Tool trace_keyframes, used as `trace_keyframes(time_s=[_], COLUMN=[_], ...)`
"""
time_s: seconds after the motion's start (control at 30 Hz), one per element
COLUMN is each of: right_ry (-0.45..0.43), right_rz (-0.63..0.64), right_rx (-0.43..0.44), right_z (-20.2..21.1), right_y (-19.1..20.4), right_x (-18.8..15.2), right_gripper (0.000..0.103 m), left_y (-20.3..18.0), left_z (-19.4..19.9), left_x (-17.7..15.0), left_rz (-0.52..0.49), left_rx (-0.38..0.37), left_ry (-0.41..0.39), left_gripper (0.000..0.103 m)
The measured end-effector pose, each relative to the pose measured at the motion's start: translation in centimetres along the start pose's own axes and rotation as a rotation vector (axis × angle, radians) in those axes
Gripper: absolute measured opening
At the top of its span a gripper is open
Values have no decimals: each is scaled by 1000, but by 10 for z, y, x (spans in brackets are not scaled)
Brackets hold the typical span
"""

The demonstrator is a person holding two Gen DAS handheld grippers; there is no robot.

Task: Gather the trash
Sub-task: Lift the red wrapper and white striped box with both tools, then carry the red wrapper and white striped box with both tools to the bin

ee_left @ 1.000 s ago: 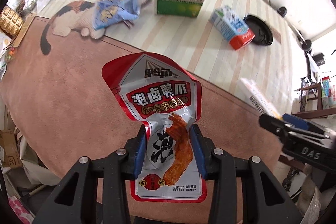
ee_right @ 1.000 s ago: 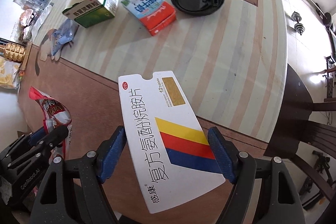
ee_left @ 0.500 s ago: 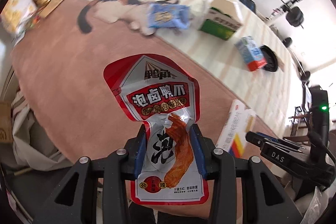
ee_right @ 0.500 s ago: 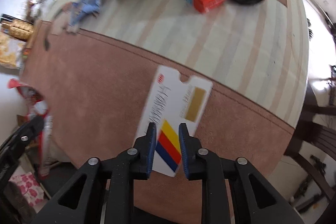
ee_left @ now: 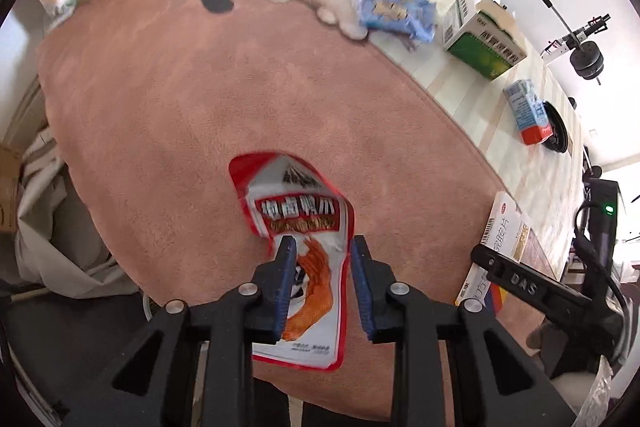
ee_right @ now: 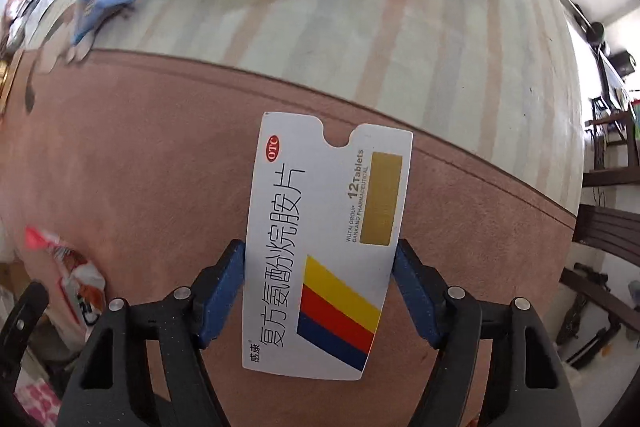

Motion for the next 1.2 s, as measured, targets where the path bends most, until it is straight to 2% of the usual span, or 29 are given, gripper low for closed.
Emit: trace_keyframes(time_s=[0.07, 0.17, 0.27, 0.3, 0.33, 0.37, 0.4, 0.53, 0.6, 0.63, 0.7, 0.73, 0.77, 0.8, 0.83, 0.97, 1.07, 1.2], right_ry=[-11, 17, 35, 37, 31, 35, 34, 34, 30, 27, 24, 24, 25, 28, 29, 27, 14, -1], right_rz=[9, 23, 29, 18, 15, 12, 7, -14, -18, -21, -25, -29, -32, -38, -44, -53, -46, -32], right_rx=[4, 36, 40, 46, 52, 57, 63, 78, 83, 87, 93, 95, 96, 96, 96, 102, 100, 106], right_z=[2, 1, -4, -8, -9, -9, -9, -7, -6, -5, -2, 0, -1, -2, -3, -4, -4, 11], right_y=[5, 7, 7, 6, 9, 9, 8, 0, -9, -13, -21, -23, -26, -29, -32, -38, -40, -39], right_x=[-4, -13, -22, -25, -25, -26, -26, -23, -13, -12, -12, -13, -14, -14, -14, -16, -19, -24], right_gripper=[75, 75, 76, 76, 76, 76, 76, 76, 76, 76, 76, 76, 76, 76, 76, 76, 76, 76], left_y=[7, 25, 35, 33, 31, 26, 21, 8, 8, 9, 10, 11, 11, 7, 4, -6, -9, -5], left_z=[-6, -13, -33, -31, -31, -32, -33, -38, -36, -32, -31, -36, -42, -42, -44, -46, -35, -25], left_x=[-1, -4, -8, -6, -6, -5, -4, -4, -4, -4, -4, -5, -6, -5, -6, -10, -14, -19], left_rz=[20, 55, 66, 49, 40, 29, 16, -60, -88, -95, -87, -87, -85, -94, -102, -132, -137, -127], left_rx=[-35, -45, -69, -78, -88, -99, -104, 3, 114, 135, 141, 138, 133, 126, 140, 203, 194, 149], left_ry=[36, 60, 136, 111, 123, 137, 149, 137, 105, 86, 84, 109, 134, 117, 119, 99, 60, 74], left_gripper=[25, 26, 32, 39, 44, 57, 65, 65, 66, 66, 66, 66, 69, 75, 77, 76, 48, 43])
Point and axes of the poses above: each gripper's, at about its wrist camera, not at the fingertips, and z roughly against the way its jaws point, y to its left, x to its top, the point moved 4 cm from there along -z, roughly the way its jaws point, and after that the axes turned 7 degrees about z, right-handed, at the moved point
